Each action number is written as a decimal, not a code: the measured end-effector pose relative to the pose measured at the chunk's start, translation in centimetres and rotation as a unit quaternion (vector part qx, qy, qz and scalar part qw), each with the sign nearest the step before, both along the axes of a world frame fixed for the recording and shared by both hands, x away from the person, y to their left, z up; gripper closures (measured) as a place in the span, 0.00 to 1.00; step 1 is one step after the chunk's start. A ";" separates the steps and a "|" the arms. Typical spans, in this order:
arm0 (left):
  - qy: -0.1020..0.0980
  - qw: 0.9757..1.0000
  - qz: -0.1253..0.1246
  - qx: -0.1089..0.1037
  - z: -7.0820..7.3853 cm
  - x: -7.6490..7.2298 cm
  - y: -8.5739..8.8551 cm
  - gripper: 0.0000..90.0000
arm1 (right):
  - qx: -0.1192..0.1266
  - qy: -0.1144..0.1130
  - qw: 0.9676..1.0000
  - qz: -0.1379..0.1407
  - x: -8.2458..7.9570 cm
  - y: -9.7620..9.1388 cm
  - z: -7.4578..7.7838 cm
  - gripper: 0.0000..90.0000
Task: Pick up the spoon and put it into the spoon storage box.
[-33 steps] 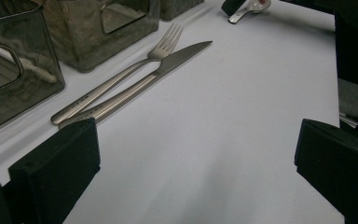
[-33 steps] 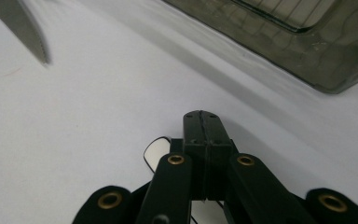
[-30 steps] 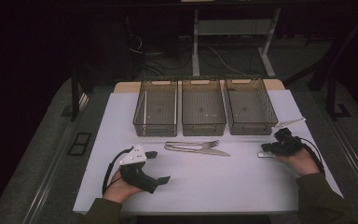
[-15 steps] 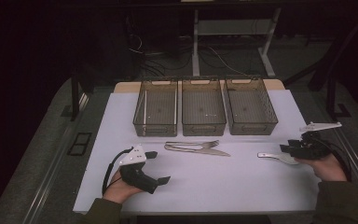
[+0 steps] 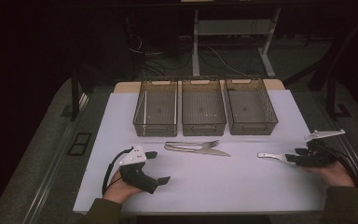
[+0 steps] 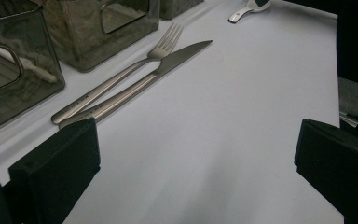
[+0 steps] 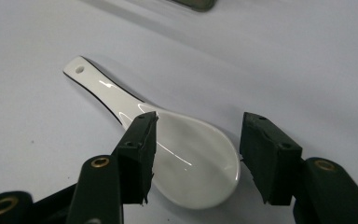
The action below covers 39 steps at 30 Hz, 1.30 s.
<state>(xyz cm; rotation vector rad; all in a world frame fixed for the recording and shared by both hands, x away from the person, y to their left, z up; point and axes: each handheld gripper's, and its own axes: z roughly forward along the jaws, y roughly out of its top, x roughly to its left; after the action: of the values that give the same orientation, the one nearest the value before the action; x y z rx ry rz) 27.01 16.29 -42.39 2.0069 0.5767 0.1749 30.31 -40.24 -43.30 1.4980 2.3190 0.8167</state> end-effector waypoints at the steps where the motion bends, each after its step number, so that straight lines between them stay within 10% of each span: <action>1: 0.000 1.000 0.000 0.000 0.0 0.0 0.0 0.00 | -0.001 0.001 1.000 0.002 0.0 0.0 -0.1 0.51; 39: -0.001 1.000 -0.003 0.006 0.0 -0.1 -0.2 0.00 | 0.011 0.012 0.997 0.079 -1.5 0.2 -0.5 0.85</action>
<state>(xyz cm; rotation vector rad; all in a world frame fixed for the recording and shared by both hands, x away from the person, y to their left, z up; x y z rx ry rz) 26.94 16.12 -42.40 2.0191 0.5705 0.1773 28.80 -40.07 -43.83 1.3535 2.4782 0.8717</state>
